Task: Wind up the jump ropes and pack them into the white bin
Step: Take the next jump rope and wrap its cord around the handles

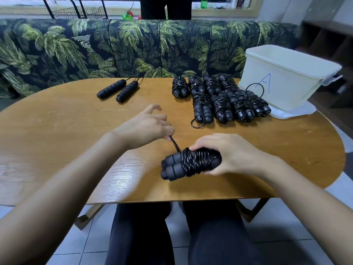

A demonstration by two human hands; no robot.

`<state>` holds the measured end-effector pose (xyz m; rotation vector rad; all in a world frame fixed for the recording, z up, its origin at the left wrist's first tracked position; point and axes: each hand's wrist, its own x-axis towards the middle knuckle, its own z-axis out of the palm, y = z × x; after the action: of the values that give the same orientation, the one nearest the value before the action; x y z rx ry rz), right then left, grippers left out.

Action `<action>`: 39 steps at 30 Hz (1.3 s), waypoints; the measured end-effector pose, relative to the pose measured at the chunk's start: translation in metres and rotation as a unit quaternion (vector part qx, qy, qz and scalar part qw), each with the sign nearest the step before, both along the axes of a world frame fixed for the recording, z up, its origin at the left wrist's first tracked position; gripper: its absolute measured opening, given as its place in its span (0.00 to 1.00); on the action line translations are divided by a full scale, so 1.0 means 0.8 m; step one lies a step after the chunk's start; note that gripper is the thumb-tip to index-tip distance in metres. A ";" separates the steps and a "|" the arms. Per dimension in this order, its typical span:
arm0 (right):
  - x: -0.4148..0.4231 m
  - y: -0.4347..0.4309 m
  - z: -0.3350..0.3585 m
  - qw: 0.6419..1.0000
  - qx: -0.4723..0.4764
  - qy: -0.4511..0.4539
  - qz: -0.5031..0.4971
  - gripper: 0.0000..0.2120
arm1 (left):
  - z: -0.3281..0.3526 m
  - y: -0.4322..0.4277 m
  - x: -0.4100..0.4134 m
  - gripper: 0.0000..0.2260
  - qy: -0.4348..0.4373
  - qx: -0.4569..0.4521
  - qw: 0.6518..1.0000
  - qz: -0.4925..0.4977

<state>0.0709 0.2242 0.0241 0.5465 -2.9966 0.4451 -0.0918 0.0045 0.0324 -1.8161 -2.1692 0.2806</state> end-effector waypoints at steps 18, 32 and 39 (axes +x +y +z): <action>-0.022 -0.058 -0.022 0.875 -0.224 0.237 -0.358 0.26 | -0.013 0.045 0.096 0.16 -0.110 0.382 0.868 0.299; -0.002 -0.071 -0.003 0.917 -0.366 -0.012 -0.156 0.43 | 0.027 0.017 0.088 0.18 -0.429 0.344 0.813 0.189; 0.002 -0.080 -0.017 0.903 -0.362 0.064 -0.222 0.35 | 0.015 0.013 0.084 0.16 -0.359 0.400 0.829 0.153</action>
<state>0.0725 0.1603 0.0105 -0.1638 -2.4314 1.3069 -0.0243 0.0149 0.0447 -1.1403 -2.4224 -1.2630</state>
